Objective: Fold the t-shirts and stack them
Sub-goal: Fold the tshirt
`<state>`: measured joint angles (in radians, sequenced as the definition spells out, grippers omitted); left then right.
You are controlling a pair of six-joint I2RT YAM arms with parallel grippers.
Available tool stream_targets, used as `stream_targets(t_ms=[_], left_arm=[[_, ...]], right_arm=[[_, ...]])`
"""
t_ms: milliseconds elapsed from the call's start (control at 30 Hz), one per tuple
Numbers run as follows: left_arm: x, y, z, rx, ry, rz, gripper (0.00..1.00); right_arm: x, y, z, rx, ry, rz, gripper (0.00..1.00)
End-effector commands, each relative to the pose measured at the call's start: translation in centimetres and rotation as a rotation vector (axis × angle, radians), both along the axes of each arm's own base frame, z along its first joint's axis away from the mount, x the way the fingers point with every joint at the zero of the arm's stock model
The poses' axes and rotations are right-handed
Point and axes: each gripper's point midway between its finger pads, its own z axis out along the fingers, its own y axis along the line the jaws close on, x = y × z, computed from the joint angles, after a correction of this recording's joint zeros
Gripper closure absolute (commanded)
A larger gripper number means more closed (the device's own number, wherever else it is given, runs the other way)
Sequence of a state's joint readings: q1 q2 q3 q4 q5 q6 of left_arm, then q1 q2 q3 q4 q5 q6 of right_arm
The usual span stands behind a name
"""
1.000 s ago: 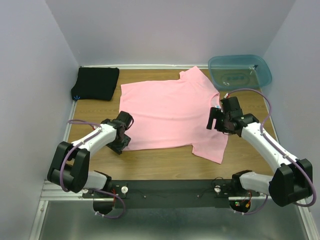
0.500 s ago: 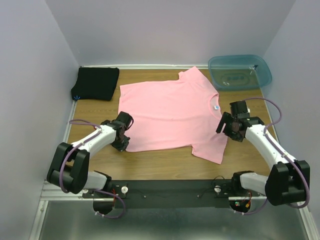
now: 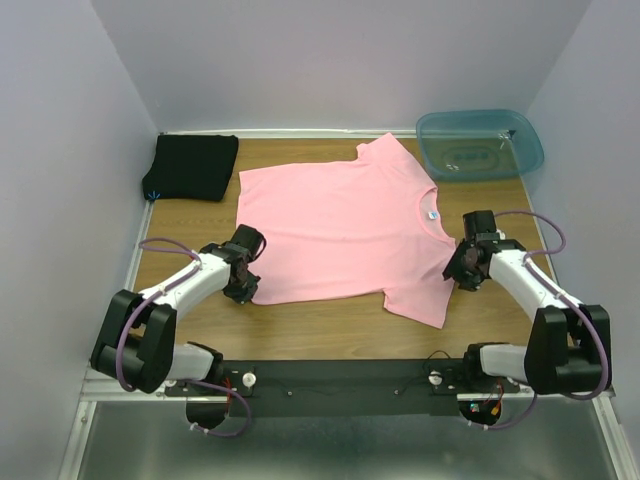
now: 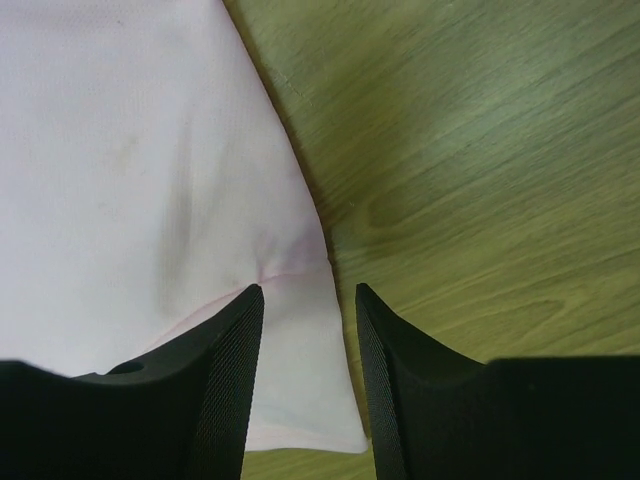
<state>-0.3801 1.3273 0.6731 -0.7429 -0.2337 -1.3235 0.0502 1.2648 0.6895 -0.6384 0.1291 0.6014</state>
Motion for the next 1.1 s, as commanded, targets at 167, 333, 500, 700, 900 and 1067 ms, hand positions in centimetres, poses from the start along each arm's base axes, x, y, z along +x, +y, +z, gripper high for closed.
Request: stream_targets(t_ms=[167, 333, 500, 700, 900, 1067], left_arm=[[0.1, 0.0, 0.0, 0.002, -0.021, -0.032, 0.94], [0.1, 0.1, 0.0, 0.005, -0.024, -0.043, 0.94], [0.2, 0.0, 0.3, 0.003, -0.027, -0.046, 0.95], [1.2, 1.2, 2.0, 0.034, -0.066, -0.035, 0.97], [3.0, 2.8, 3.0, 0.089, -0.084, -0.062, 0.97], [4.8, 2.6, 2.9, 0.084, -0.069, -0.098, 0.97]], right_arm=[[0.8, -1.0, -2.2, -0.006, -0.015, -0.063, 0.51], [0.5, -0.8, -3.2, 0.013, -0.011, -0.062, 0.52], [0.3, -0.6, -2.8, 0.024, -0.032, -0.059, 0.85], [1.8, -1.1, 0.4, 0.0, -0.081, -0.055, 0.99], [4.4, -0.9, 2.8, 0.008, -0.104, -0.023, 0.99], [6.6, -0.2, 3.7, 0.039, -0.106, 0.01, 0.99]])
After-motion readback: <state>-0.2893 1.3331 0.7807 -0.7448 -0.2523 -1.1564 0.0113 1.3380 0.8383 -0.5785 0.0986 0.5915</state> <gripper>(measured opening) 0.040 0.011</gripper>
